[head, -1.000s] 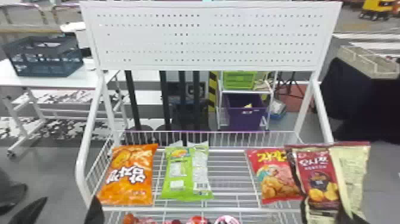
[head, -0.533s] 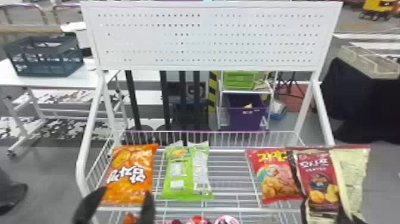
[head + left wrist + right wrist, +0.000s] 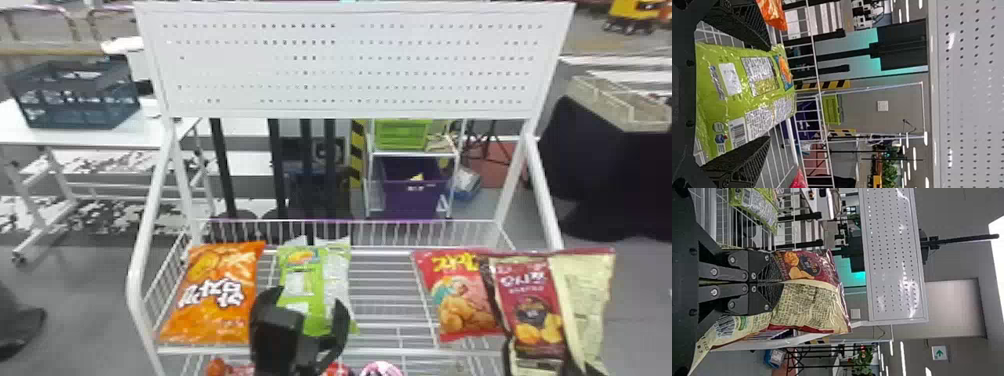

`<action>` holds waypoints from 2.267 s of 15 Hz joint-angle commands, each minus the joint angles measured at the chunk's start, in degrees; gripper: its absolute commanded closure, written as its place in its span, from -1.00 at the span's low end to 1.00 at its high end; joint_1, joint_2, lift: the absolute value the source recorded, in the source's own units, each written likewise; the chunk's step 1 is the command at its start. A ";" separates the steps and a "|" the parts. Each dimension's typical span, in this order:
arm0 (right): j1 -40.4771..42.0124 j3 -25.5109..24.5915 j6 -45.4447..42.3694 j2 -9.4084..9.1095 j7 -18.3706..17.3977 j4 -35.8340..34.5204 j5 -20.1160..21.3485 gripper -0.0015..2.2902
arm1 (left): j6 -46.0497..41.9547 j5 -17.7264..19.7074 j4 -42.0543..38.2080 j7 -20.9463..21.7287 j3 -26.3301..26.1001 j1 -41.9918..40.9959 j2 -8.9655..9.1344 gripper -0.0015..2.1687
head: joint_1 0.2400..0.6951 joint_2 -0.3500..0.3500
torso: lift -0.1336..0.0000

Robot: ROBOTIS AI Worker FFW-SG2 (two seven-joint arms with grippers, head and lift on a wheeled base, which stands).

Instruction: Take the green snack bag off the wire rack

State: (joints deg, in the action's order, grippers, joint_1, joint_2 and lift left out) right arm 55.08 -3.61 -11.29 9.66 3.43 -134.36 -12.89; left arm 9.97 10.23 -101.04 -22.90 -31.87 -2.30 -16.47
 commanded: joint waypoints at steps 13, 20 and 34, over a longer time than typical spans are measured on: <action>-2.61 0.97 1.05 0.71 -0.09 2.17 0.06 0.96 | 1.07 8.49 23.08 0.05 -2.94 15.48 3.99 0.30 | 0.14 0.00 | 1.00; -2.52 1.32 0.88 0.71 -0.09 1.55 0.24 0.96 | 5.11 6.82 14.29 -0.65 -2.50 11.44 2.76 0.88 | 0.14 0.00 | 1.00; -1.82 1.85 0.88 0.71 0.00 -0.03 0.15 0.96 | -2.27 3.40 -32.38 1.54 28.35 -32.68 -7.00 0.88 | 0.14 0.00 | 1.00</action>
State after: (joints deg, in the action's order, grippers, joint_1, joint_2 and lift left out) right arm 53.09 -1.87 -10.41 10.45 3.43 -134.14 -12.79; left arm 11.86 13.31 -130.63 -22.09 -8.03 -28.70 -23.54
